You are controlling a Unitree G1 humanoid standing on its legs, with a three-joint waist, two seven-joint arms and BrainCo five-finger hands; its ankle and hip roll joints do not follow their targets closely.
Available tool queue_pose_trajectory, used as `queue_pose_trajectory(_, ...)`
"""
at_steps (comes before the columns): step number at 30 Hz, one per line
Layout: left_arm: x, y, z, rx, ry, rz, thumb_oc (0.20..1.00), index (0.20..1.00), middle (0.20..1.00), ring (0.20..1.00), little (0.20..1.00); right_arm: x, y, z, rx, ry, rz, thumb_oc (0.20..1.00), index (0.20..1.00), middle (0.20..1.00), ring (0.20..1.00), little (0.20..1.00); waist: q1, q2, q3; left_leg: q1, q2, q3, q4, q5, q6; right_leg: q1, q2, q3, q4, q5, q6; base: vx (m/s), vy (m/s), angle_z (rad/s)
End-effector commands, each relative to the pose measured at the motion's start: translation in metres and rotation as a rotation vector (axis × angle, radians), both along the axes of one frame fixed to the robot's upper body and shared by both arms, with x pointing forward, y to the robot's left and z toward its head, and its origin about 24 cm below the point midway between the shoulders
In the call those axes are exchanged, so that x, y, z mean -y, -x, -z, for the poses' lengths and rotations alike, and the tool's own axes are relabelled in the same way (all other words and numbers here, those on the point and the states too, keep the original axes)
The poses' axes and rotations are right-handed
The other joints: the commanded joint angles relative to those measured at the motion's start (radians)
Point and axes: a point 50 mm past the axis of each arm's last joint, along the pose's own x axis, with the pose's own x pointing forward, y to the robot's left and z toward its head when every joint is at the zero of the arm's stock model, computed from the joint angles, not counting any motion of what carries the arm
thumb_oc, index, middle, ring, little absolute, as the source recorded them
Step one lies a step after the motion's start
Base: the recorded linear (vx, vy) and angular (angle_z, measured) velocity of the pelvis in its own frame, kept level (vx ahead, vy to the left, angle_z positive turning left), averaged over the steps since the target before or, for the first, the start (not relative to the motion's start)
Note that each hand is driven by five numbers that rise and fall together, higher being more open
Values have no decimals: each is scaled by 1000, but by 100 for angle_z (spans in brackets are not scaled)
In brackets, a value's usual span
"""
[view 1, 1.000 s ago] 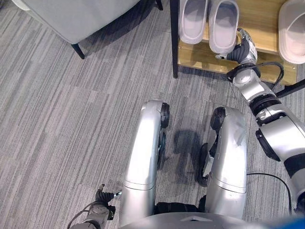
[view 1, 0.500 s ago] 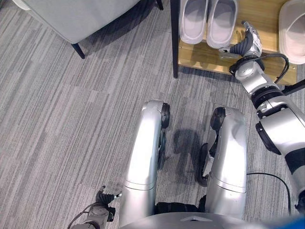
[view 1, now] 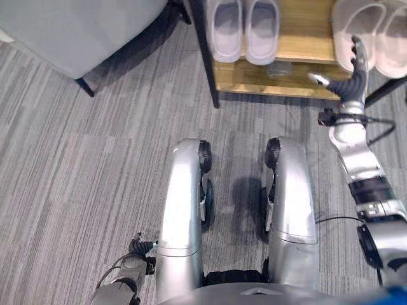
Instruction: Arrange the slippers neatly on the shoe rack.
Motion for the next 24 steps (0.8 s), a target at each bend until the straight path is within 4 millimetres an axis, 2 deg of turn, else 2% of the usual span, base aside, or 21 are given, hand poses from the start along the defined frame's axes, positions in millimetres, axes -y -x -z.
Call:
queue_pose_trajectory(1, 9, 39, 15, -93, 14, 21, 1000, 1000, 1000, 1000, 1000, -8, 7, -23, 131, 74, -69, 1000, 1000, 1000, 1000, 1000, 81, -21, -119, 35, -23, -45, -81, 15, -10, 109, -15, 96, -110, 262, 30, -119, 44, 1)
queue_pose_trajectory(2, 10, 37, 15, -87, 18, 23, 1000, 1000, 1000, 1000, 1000, -3, 12, -15, 107, 84, -53, 1000, 1000, 1000, 1000, 1000, 77, -22, -149, 36, -17, -49, -138, 28, -10, 110, -18, 79, -168, 263, 29, -200, 59, -11)
queue_pose_trajectory(3, 12, 28, 12, -54, 20, 32, 1000, 1000, 1000, 1000, 1000, 4, 21, 5, 37, 112, -34, 1000, 1000, 1000, 1000, 1000, 73, -26, -189, 51, -6, -64, -256, 96, -11, 110, -31, 44, -296, 269, 15, -209, 80, -25)
queue_pose_trajectory(4, 17, 28, 13, -48, 33, 38, 1000, 1000, 1000, 1000, 1000, 10, 30, 29, -60, 157, -13, 1000, 1000, 1000, 1000, 1000, 72, -34, -237, 117, 13, -68, -386, 118, 3, 149, -29, 22, -422, 284, 17, -169, 70, -33)
queue_pose_trajectory(5, 17, 28, 13, -49, 33, 38, 1000, 1000, 1000, 1000, 1000, 10, 30, 29, -60, 157, -13, 1000, 1000, 1000, 1000, 1000, 73, -34, -237, 118, 13, -68, -387, 118, 4, 150, -29, 21, -423, 285, 17, -114, 58, -30)
queue_pose_trajectory(6, 19, 26, 13, -38, 41, 39, 1000, 1000, 1000, 1000, 1000, 19, 40, 53, -167, 203, 13, 1000, 1000, 1000, 1000, 1000, 70, -39, -254, 194, 35, -75, -488, 161, 7, 203, -38, -15, -538, 286, 10, -109, 29, -24)
queue_pose_trajectory(7, 18, 22, 11, -22, 41, 39, 1000, 1000, 1000, 1000, 1000, 25, 47, 70, -246, 229, 31, 1000, 1000, 1000, 1000, 1000, 67, -39, -262, 245, 48, -80, -558, 194, 11, 244, -50, -36, -616, 302, 7, -131, 53, -16)
queue_pose_trajectory(8, 16, 21, 10, -14, 36, 32, 1000, 1000, 1000, 1000, 1000, 31, 55, 85, -318, 244, 42, 1000, 1000, 1000, 1000, 1000, 65, -43, -276, 315, 63, -83, -650, 204, 15, 301, -53, -50, -698, 318, 10, -96, 55, 2)
queue_pose_trajectory(9, 13, 20, 9, -12, 40, 32, 1000, 1000, 1000, 1000, 1000, 46, 70, 114, -466, 265, 83, 1000, 1000, 1000, 1000, 1000, 63, -42, -295, 440, 81, -79, -818, 245, 17, 403, -57, -86, -873, 335, 11, -61, 34, 10)
queue_pose_trajectory(10, 10, 21, 9, -18, 34, 34, 1000, 1000, 1000, 1000, 1000, 54, 77, 130, -539, 255, 114, 1000, 1000, 1000, 1000, 1000, 60, -43, -306, 493, 84, -84, -893, 283, 10, 456, -61, -96, -953, 342, 8, -51, 4, 14)
queue_pose_trajectory(11, 11, 27, 11, -44, 35, 55, 1000, 1000, 1000, 1000, 1000, 64, 96, 167, -699, 206, 162, 1000, 1000, 1000, 1000, 1000, 64, -45, -325, 639, 87, -79, -1079, 340, 4, 602, -56, -139, -1149, 387, 18, -46, -11, 6)
queue_pose_trajectory(12, 10, 33, 13, -64, 37, 59, 1000, 1000, 1000, 1000, 1000, 67, 107, 184, -773, 172, 179, 1000, 1000, 1000, 1000, 1000, 65, -46, -327, 702, 81, -78, -1158, 374, -2, 669, -52, -159, -1241, 414, 24, 0, 0, 0)
queue_pose_trajectory(13, 8, 35, 13, -73, 33, 61, 1000, 1000, 1000, 1000, 1000, 68, 113, 194, -820, 144, 186, 1000, 1000, 1000, 1000, 1000, 67, -48, -337, 740, 76, -76, -1208, 382, -3, 710, -47, -170, -1293, 424, 27, 39, -48, -3)
queue_pose_trajectory(14, 7, 43, 16, -105, 51, 56, 1000, 1000, 1000, 1000, 1000, 70, 140, 227, -967, 36, 239, 1000, 1000, 1000, 1000, 1000, 65, -53, -370, 862, 67, -84, -1370, 478, -7, 846, -40, -214, -1467, 490, 33, 158, -53, -4)
queue_pose_trajectory(15, 8, 53, 19, -142, 52, 69, 1000, 1000, 1000, 1000, 1000, 69, 155, 244, -1050, -10, 261, 1000, 1000, 1000, 1000, 1000, 69, -56, -391, 966, 66, -90, -1490, 494, -4, 939, -31, -226, -1558, 527, 50, 205, -71, -12)
queue_pose_trajectory(16, 10, 64, 23, -184, 70, 75, 1000, 1000, 1000, 1000, 1000, 69, 179, 263, -1161, -63, 297, 1000, 1000, 1000, 1000, 1000, 75, -58, -409, 1038, 63, -95, -1576, 532, -5, 1018, -31, -238, -1647, 568, 61, 310, -65, 16)
queue_pose_trajectory(17, 10, 76, 26, -235, 78, 89, 1000, 1000, 1000, 1000, 1000, 62, 214, 286, -1315, -143, 333, 1000, 1000, 1000, 1000, 1000, 84, -58, -435, 1175, 60, -90, -1732, 562, -14, 1163, -23, -258, -1794, 612, 76, 287, -75, 32)
queue_pose_trajectory(20, 15, 87, 29, -291, 90, 153, 1000, 1000, 1000, 1000, 1000, 55, 270, 307, -1532, -234, 412, 1000, 1000, 1000, 1000, 1000, 96, -50, -475, 1351, 58, -84, -1961, 626, -28, 1327, -10, -294, -1991, 679, 103, 174, -59, 29)
queue_pose_trajectory(21, 15, 90, 30, -303, 92, 160, 1000, 1000, 1000, 1000, 1000, 55, 281, 309, -1562, -272, 438, 1000, 1000, 1000, 1000, 1000, 95, -44, -488, 1386, 58, -85, -2009, 628, -26, 1353, -6, -296, -2029, 691, 106, 155, -66, 5)
queue_pose_trajectory(22, 17, 95, 31, -330, 102, 170, 1000, 1000, 1000, 1000, 1000, 53, 317, 314, -1661, -353, 514, 1000, 1000, 1000, 1000, 1000, 97, -32, -528, 1506, 53, -75, -2149, 636, -24, 1451, 9, -300, -2146, 722, 122, 143, -58, 1)
queue_pose_trajectory(24, 18, 96, 32, -340, 110, 165, 1000, 1000, 1000, 1000, 1000, 51, 326, 315, -1695, -378, 520, 1000, 1000, 1000, 1000, 1000, 98, -26, -542, 1560, 52, -77, -2213, 659, -26, 1500, 19, -294, -2210, 744, 125, 64, -66, 13)
